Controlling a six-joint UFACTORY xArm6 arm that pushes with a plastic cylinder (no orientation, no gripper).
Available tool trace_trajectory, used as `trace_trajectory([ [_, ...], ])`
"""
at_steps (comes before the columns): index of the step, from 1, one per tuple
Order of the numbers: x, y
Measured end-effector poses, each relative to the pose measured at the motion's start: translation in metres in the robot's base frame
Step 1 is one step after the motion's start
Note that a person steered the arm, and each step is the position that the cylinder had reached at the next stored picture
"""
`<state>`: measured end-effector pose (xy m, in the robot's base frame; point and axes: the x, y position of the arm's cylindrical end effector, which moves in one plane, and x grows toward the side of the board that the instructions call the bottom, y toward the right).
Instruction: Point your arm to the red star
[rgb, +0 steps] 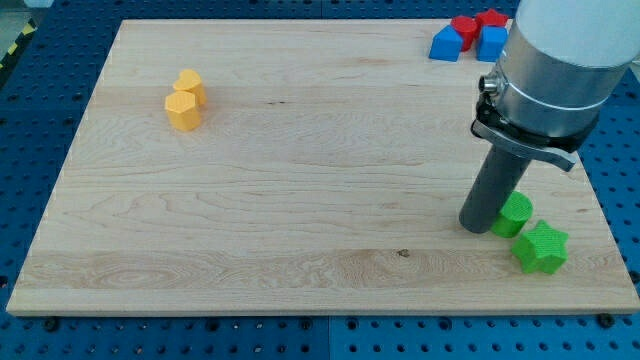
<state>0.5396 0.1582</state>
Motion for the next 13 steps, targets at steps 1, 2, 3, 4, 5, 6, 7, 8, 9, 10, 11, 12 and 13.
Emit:
trace_trajectory([
  [1,0.005,0.005],
  [2,0.007,0.008],
  [3,0.003,0.007],
  [4,-0.038,-0.012],
  [5,-0.088,-0.014],
  [6,-0.109,0.007],
  [7,-0.109,0.021],
  [8,-0.109,0.022],
  [9,-0.121,0.059],
  [10,-0.154,0.115],
  [11,-0.211,0.157],
  [12,-0.275,0.181],
  [13,-0.289,0.181],
])
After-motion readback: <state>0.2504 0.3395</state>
